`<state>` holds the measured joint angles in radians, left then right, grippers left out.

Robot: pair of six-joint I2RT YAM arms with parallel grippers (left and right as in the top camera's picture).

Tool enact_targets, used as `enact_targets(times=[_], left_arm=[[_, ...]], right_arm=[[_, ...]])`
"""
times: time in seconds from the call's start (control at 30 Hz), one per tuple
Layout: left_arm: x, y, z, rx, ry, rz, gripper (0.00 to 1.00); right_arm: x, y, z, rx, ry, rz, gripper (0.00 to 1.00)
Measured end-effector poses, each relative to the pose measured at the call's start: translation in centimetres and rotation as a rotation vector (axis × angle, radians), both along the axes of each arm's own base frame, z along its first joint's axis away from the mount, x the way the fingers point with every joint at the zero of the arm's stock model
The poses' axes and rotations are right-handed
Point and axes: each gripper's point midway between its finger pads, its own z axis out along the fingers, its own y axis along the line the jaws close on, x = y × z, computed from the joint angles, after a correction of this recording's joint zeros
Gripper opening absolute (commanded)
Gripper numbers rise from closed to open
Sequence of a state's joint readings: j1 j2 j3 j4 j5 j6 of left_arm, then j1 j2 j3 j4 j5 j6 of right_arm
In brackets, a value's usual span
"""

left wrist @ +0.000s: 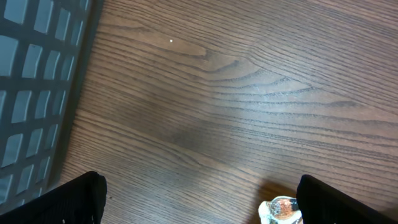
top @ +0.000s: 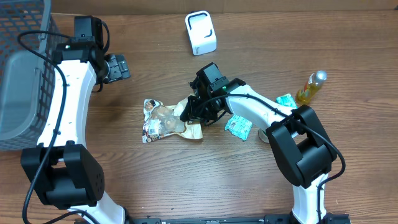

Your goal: Scan the item barcode

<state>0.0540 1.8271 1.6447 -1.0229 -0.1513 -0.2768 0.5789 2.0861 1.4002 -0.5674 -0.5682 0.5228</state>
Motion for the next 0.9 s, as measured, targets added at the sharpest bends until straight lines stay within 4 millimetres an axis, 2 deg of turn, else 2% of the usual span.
enact_targets(times=[0.2, 0.5, 0.6, 0.9], left_arm=[[-0.02, 0.01, -0.01, 0.0, 0.001, 0.0, 0.99], [-0.04, 0.0, -0.02, 0.0, 0.002, 0.0, 1.0], [-0.04, 0.0, -0.02, 0.0, 0.002, 0.0, 1.0], [-0.04, 0.0, -0.02, 0.0, 0.002, 0.0, 1.0]], right_arm=[[0.06, 0.09, 0.05, 0.003, -0.004, 0.001, 0.12], [0.06, 0.23, 0.09, 0.006, -0.008, 0.003, 0.11], [0.04, 0.27, 0.08, 0.006, -0.008, 0.004, 0.07], [0.08, 0.3, 0.12, 0.008, -0.011, 0.004, 0.08]])
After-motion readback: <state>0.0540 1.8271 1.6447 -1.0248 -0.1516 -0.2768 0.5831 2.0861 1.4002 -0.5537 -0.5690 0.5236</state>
